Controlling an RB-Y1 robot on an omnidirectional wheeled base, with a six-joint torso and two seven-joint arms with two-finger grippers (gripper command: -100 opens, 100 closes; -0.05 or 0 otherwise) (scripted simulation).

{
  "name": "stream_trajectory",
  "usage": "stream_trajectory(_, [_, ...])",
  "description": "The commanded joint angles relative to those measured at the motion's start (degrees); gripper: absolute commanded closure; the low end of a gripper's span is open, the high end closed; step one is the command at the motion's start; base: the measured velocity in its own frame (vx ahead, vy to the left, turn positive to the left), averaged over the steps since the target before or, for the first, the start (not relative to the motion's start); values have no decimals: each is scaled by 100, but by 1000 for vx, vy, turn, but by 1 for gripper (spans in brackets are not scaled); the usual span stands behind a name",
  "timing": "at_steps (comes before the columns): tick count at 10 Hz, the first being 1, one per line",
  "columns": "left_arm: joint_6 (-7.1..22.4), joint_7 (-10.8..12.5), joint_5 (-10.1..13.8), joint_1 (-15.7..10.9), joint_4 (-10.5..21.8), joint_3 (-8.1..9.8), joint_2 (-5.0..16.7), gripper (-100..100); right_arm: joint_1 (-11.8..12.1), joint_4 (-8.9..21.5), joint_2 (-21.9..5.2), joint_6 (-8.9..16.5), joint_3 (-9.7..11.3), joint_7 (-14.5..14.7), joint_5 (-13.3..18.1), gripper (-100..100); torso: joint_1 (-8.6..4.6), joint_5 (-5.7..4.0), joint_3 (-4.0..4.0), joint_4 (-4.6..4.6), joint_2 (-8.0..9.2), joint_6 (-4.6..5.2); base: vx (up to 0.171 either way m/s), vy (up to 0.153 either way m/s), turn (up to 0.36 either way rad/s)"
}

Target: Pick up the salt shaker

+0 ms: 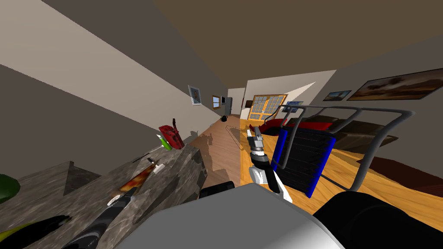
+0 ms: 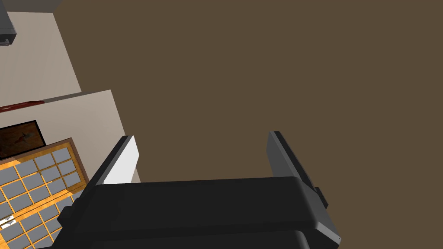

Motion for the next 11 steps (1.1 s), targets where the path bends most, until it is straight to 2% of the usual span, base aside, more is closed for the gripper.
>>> stream_trajectory(1, [286,-54,75,70,-23,116,33,-100,0,0,0,0,0,0,0,0,0,0,0,0,0,0,78,-20,-52])
stream_trajectory(2, [414,-54,75,70,-23,116,33,-100,0,0,0,0,0,0,0,0,-4,-1,-2,-1,-4,0,66,-13,-19])
stream_trajectory(3, [591,-103,133,117,-30,208,51,-100,0,0,0,0,0,0,0,0,-3,-1,0,0,-1,-1,74,-8,-42])
stream_trajectory(4, [719,-103,133,117,-30,208,51,-100,0,0,0,0,0,0,0,0,-2,-1,-1,0,-2,0,64,-2,-15])
stream_trajectory(5, [879,-148,191,160,-38,298,65,-100,0,0,0,0,0,0,0,0,1,0,0,0,0,0,80,-13,-33])
stream_trajectory(6, [996,-148,191,160,-38,298,65,-100,0,0,0,0,0,0,0,0,-3,0,-2,-1,-4,0,64,-13,-13])
stream_trajectory(7, [1148,-190,249,197,-47,384,76,-100,0,0,0,0,0,0,0,0,-3,-1,0,0,0,0,70,-16,-36])
stream_trajectory(8, [1306,-190,249,197,-47,384,76,-100,0,0,0,0,0,0,0,0,-4,-1,-1,0,-2,0,57,-6,-10])
stream_trajectory(11, [1781,-265,363,256,-64,547,83,-100,0,0,0,0,0,0,0,0,0,0,1,0,2,-1,68,-5,-16])
